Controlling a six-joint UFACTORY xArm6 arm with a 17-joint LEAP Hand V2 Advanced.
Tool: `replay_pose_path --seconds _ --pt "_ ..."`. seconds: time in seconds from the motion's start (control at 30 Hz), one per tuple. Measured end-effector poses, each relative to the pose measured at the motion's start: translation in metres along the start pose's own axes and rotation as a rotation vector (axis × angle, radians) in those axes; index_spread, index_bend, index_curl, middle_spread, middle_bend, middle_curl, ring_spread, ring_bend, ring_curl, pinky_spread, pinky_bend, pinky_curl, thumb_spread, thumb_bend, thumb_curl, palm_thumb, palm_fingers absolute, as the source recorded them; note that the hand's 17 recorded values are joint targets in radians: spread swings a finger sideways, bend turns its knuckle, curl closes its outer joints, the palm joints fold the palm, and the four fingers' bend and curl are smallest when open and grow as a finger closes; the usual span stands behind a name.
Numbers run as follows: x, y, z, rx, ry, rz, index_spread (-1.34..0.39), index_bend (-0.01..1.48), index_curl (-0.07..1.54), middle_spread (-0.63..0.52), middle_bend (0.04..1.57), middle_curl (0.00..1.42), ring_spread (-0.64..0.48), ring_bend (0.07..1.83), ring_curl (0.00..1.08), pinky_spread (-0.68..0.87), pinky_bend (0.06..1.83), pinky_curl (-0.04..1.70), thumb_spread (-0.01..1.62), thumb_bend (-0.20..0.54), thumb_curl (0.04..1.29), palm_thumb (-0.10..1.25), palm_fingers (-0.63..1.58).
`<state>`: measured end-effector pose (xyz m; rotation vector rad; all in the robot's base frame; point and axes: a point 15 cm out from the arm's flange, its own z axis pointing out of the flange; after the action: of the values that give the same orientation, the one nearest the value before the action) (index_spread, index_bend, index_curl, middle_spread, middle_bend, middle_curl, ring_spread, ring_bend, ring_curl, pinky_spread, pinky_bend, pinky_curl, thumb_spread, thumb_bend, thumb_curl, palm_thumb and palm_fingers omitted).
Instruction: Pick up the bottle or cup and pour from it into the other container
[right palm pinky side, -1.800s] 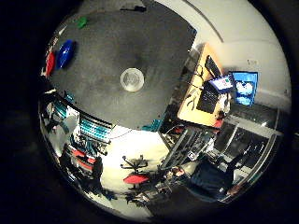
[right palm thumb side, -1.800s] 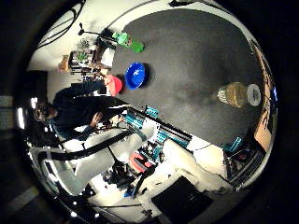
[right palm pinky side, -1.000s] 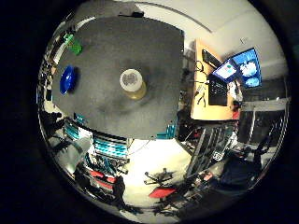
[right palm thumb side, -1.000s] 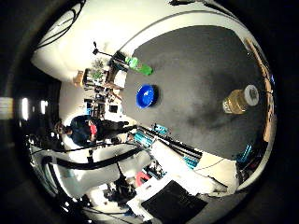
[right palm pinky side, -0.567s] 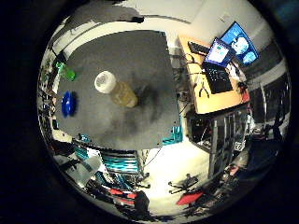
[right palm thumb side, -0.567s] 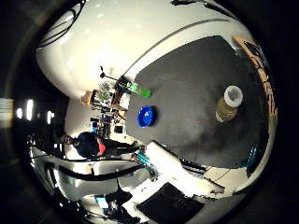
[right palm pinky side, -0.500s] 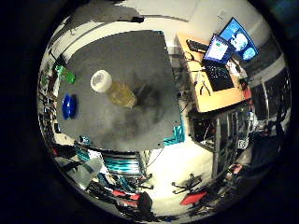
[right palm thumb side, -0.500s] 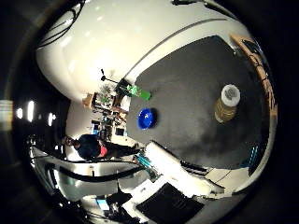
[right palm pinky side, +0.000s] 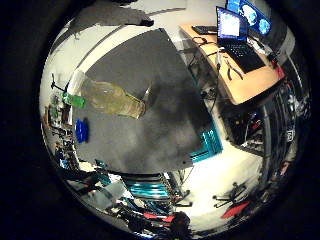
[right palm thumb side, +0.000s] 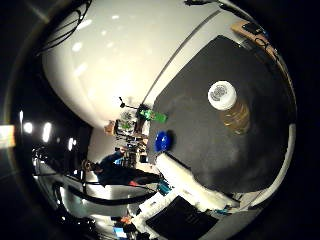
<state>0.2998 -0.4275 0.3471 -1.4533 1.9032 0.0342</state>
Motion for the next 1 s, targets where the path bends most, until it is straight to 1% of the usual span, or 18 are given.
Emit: replay_pose_path --seconds 0.07,0.47,0.8,1.0 --pt "0.012 0.002 0.010 0.019 -0.040 0.000 -0.22 0.15 0.26 0.10 0.26 0.33 0.18 0.53 0.25 0.46 1.01 0.00 0.99 -0.025 0.31 0.51 0.10" --pt "0.069 0.029 0.060 0.051 -0.182 0.107 -0.22 0.15 0.27 0.10 0.28 0.33 0.16 0.55 0.24 0.45 0.99 0.00 0.99 -0.026 0.31 0.53 0.09" --pt "0.086 0.042 0.084 0.045 -0.228 0.138 -0.21 0.16 0.27 0.10 0.29 0.33 0.15 0.56 0.24 0.43 0.98 0.00 0.99 -0.026 0.32 0.55 0.10" --pt "0.088 0.045 0.100 0.028 -0.260 0.149 -0.20 0.16 0.27 0.07 0.30 0.34 0.11 0.59 0.24 0.41 0.96 -0.01 0.99 -0.024 0.32 0.56 0.15"
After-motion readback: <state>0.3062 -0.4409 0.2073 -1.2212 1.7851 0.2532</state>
